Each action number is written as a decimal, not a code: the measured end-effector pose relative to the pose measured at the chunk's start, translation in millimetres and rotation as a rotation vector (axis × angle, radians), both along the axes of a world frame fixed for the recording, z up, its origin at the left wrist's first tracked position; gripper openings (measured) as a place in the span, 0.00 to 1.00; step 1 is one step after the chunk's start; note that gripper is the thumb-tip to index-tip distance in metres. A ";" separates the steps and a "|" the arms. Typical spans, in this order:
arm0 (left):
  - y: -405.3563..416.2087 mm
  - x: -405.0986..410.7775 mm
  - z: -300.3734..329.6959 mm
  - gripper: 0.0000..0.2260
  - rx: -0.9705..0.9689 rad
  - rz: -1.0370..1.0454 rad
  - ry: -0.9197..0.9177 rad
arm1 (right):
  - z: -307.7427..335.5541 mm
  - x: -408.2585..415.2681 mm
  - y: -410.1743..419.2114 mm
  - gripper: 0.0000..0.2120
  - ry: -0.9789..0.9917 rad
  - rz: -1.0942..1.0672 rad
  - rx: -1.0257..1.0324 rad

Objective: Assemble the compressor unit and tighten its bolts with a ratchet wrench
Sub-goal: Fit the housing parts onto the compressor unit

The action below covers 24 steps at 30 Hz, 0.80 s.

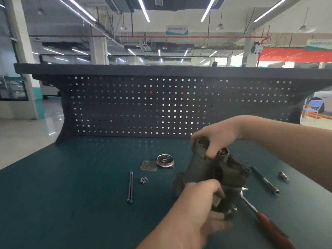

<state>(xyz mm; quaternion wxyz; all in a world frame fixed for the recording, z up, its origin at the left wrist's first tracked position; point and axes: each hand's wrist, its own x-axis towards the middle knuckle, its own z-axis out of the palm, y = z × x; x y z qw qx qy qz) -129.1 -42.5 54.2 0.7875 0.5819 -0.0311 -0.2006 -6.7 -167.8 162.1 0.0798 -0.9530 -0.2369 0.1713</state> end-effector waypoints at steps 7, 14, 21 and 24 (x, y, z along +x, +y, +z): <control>69.0 101.2 -49.5 0.33 0.547 0.128 -0.638 | 4.4 0.9 49.3 0.23 -0.065 0.161 -0.247; 54.4 130.2 -77.3 0.24 0.696 0.097 -0.772 | 9.3 -18.8 20.7 0.41 -0.224 0.058 -0.204; 44.9 121.0 -79.1 0.25 0.735 0.313 -0.738 | -114.1 -74.5 -42.7 0.46 -0.340 -0.237 1.074; 43.9 125.1 -76.1 0.27 0.673 0.340 -0.634 | -168.6 -65.6 -25.3 0.40 -0.355 -0.329 1.448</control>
